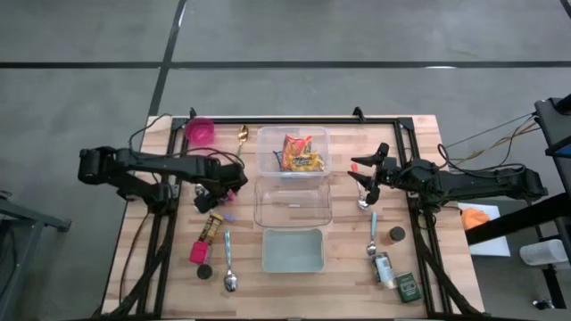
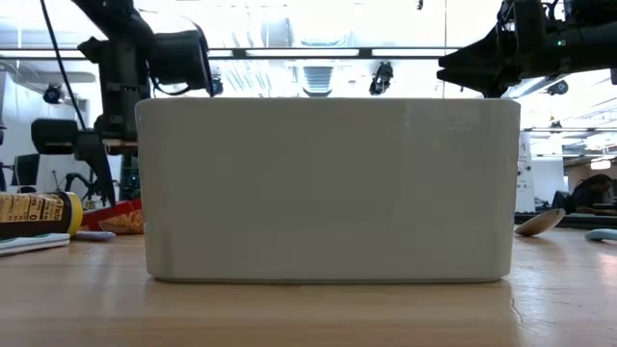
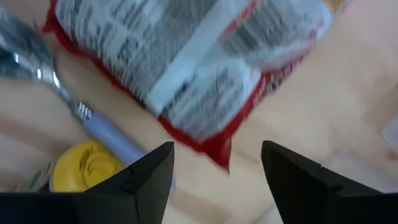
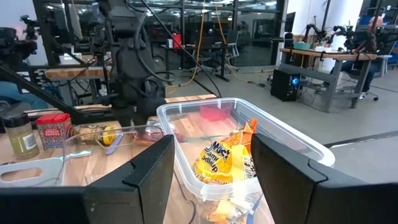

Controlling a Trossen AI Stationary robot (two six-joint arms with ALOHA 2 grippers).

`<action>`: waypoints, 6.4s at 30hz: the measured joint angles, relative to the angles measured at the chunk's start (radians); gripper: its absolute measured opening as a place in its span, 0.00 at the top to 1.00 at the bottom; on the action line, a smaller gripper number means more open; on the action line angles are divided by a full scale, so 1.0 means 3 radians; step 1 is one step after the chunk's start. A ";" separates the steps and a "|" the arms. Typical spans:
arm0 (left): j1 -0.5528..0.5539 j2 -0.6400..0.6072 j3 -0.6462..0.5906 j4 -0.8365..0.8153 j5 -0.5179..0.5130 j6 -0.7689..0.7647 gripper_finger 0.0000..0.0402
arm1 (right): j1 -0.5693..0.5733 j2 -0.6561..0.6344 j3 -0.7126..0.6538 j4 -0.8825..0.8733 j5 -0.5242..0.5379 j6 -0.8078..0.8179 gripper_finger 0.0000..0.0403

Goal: Pick & Place Food Item
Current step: Put the red noodle pack into the white bin, then put the yellow spice bottle into the transparent bin

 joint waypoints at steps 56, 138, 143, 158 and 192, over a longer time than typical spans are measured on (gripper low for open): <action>0.0000 0.0219 0.0139 0.0381 -0.0893 0.1042 0.99 | 0.0000 0.0000 -0.0003 0.0000 -0.0001 -0.0001 0.48; 0.0028 0.0397 0.0276 0.3084 -0.1663 0.4861 0.61 | -0.0001 0.0000 -0.0003 0.0000 0.0000 -0.0001 0.48; 0.0018 0.0385 0.0278 0.3095 -0.1661 0.4885 0.46 | -0.0001 0.0000 -0.0003 -0.0001 -0.0001 -0.0001 0.48; 0.0003 -0.0016 0.0282 0.3203 -0.1536 0.5234 0.30 | -0.0001 0.0000 -0.0003 -0.0002 0.0000 -0.0001 0.48; -0.0492 -0.0178 0.0272 0.2998 -0.1404 0.6106 0.30 | 0.0000 0.0000 -0.0003 -0.0001 -0.0001 -0.0001 0.48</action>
